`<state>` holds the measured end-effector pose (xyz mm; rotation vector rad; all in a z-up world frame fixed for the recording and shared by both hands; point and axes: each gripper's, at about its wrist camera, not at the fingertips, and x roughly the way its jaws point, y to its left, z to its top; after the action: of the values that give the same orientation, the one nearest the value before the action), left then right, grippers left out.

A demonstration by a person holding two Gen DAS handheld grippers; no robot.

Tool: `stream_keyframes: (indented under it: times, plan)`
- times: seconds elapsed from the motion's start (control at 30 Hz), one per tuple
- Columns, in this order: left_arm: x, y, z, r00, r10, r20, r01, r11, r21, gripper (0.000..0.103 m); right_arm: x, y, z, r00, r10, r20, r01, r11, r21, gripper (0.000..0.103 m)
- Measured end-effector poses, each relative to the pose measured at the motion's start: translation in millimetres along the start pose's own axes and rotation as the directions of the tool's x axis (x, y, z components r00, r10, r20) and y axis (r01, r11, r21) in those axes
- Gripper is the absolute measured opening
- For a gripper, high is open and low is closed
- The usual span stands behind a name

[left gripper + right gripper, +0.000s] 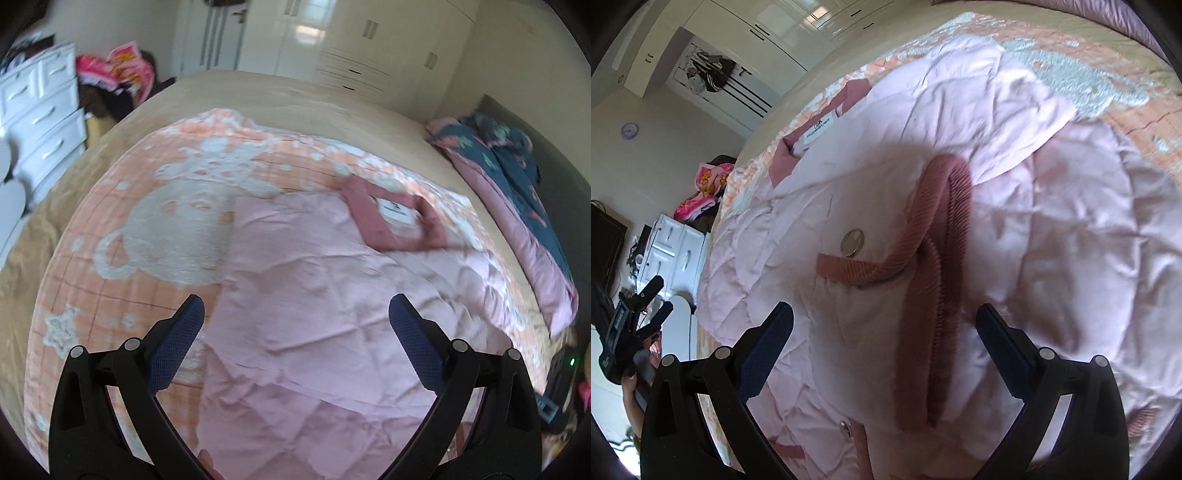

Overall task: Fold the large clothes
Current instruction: 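Grasp the ribbed cuff of the folded sleeve with the right gripper, then straighten the cuff on the jacket and open the right gripper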

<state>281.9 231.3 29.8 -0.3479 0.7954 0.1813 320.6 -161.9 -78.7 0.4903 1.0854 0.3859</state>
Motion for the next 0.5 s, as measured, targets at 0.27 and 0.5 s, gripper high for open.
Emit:
stream_keyframes:
  times: [0.27, 0.5]
  plan:
    - [5, 25, 5, 1.000, -0.014, 0.002, 0.014, 0.995, -0.101, 0.094, -4, 22, -9, 0.999, 0.006, 0.051, 0.002, 0.988, -0.152, 0.019]
    - [6, 39, 5, 0.999, -0.032, 0.015, 0.034, 0.987, -0.159, 0.094, -79, 98, 33, 0.968, 0.084, 0.236, 0.034, 0.889, -0.456, 0.015]
